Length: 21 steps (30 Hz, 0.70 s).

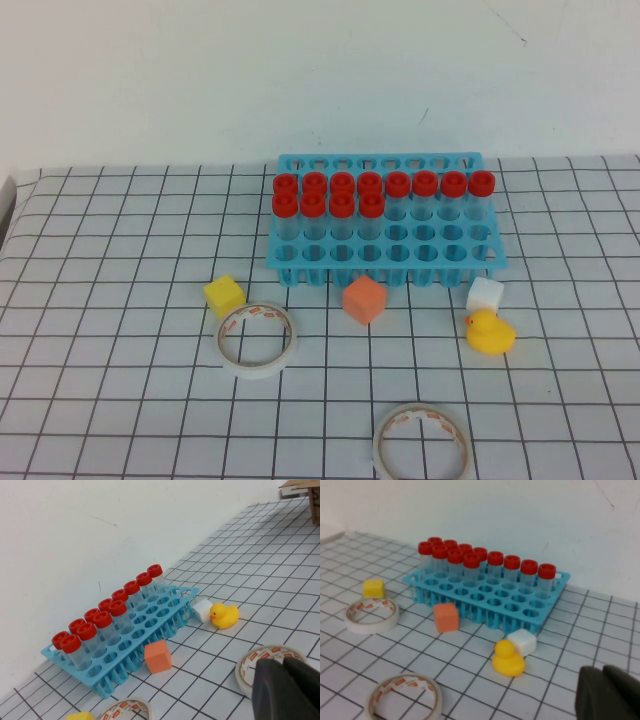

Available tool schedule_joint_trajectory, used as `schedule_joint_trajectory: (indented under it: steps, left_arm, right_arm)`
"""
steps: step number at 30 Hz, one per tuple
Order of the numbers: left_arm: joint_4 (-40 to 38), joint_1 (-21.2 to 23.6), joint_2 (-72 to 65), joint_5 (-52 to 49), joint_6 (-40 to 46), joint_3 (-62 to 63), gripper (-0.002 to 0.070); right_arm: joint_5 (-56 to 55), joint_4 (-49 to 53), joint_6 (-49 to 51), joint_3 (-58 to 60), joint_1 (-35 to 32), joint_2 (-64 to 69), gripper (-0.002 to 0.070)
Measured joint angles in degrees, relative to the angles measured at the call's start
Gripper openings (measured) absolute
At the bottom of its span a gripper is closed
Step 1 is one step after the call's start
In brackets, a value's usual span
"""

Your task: Place the test tubes

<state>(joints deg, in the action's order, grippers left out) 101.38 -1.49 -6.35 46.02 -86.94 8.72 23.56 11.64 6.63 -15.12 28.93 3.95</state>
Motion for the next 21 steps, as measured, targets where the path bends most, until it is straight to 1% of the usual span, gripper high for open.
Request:
schedule_joint_trajectory:
  steps: [1, 4, 7, 11, 14, 17, 21]
  left_arm:
    - [0.0, 0.0, 0.0, 0.0, 0.0, 0.0, -0.0001]
    - [0.0, 0.0, 0.0, 0.0, 0.0, 0.0, -0.0001]
    - [0.0, 0.0, 0.0, 0.11, 0.13, 0.0, -0.0001]
    - [0.0, 0.0, 0.0, 0.11, 0.22, 0.0, -0.0001]
    - [0.0, 0.0, 0.0, 0.11, 0.22, 0.0, -0.0001]
    - [0.0, 0.0, 0.0, 0.11, 0.22, 0.0, -0.0001]
    - [0.0, 0.0, 0.0, 0.11, 0.22, 0.0, -0.0001]
  right_arm:
    - [-0.84, -0.54, 0.12, 1.5, -0.28, -1.27, -0.0001]
    - [-4.0, -3.36, 0.1, 7.24, -4.98, -4.44, -0.0001]
    - [-5.34, -4.77, -0.27, 10.2, -12.35, -4.61, -0.0001]
    - [-6.57, -7.13, -0.88, 12.91, -23.74, -4.61, -0.0001]
    - [-7.21, -7.62, -1.06, 15.01, -29.55, -4.61, -0.0001]
    - [-8.52, -7.98, -1.06, 16.61, -32.28, -4.61, -0.0001]
    - [-9.1, -7.71, -1.06, 16.71, -32.79, -4.61, -0.0001]
